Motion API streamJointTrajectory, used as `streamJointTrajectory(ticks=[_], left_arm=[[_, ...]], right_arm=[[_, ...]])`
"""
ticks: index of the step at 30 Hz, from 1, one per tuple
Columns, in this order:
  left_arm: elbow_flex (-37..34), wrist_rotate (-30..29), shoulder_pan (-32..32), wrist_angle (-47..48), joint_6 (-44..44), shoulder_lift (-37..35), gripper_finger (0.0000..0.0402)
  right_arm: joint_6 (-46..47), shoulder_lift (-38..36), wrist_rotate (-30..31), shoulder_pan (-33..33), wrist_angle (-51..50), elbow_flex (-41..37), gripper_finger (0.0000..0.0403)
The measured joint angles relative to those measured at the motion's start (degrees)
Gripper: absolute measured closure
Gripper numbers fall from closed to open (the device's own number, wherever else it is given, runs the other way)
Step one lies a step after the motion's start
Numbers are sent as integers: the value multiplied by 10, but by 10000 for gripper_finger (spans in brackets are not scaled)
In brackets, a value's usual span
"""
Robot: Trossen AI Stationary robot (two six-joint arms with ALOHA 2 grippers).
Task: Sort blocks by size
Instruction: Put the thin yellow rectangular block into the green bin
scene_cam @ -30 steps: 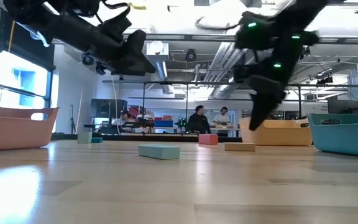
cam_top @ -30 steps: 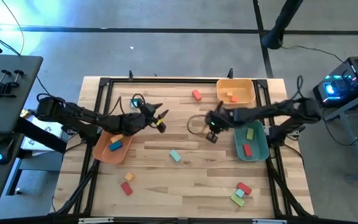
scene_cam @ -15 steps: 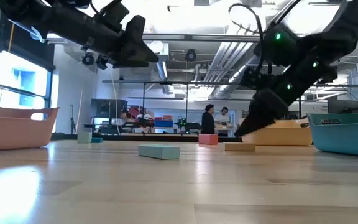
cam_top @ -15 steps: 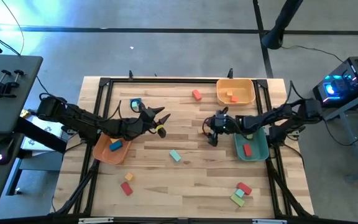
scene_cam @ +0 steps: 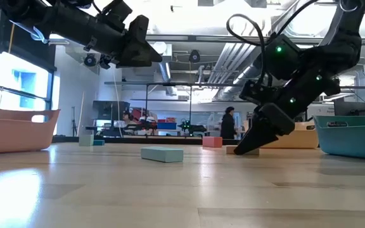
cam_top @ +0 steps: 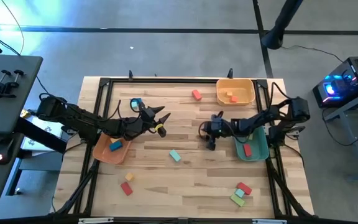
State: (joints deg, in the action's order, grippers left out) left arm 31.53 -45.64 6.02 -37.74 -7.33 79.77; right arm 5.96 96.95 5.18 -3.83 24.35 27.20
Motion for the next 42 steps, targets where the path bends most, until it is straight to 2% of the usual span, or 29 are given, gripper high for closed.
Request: streamJointTrajectory(ticks=[3, 7, 11, 14, 17, 20, 24, 27, 31, 33, 38, 42], left_arm=[[0, 0, 0, 0, 1, 0, 214], [0, 0, 0, -2, 14, 0, 214], [0, 0, 0, -20, 35, 0, 214], [0, 0, 0, -31, 50, 0, 214], [0, 0, 0, -39, 57, 0, 214], [0, 0, 0, -43, 61, 0, 214], [0, 0, 0, -47, 65, 0, 214], [0, 0, 0, -55, 74, 0, 214], [0, 0, -2, -59, 85, 0, 214], [0, 0, -4, -60, 85, 0, 214], [0, 0, -13, -60, 86, 0, 214], [0, 4, -20, -60, 86, 0, 214]], right_arm=[[27, -33, 42, 23, -21, 0, 275], [75, -128, 123, 66, -114, 8, 275], [156, -239, 190, 119, -324, 54, 275], [256, -301, 235, 163, -497, 107, 275], [388, -326, 236, 201, -681, 155, 275], [511, -331, 204, 248, -835, 206, 275], [660, -331, 186, 305, -966, 240, 275], [730, -331, 186, 315, -991, 226, 275], [763, -331, 155, 294, -968, 165, 275], [766, -330, 127, 275, -952, 131, 275], [752, -317, 168, 241, -935, 135, 275], [747, -316, 147, 210, -931, 134, 275]])
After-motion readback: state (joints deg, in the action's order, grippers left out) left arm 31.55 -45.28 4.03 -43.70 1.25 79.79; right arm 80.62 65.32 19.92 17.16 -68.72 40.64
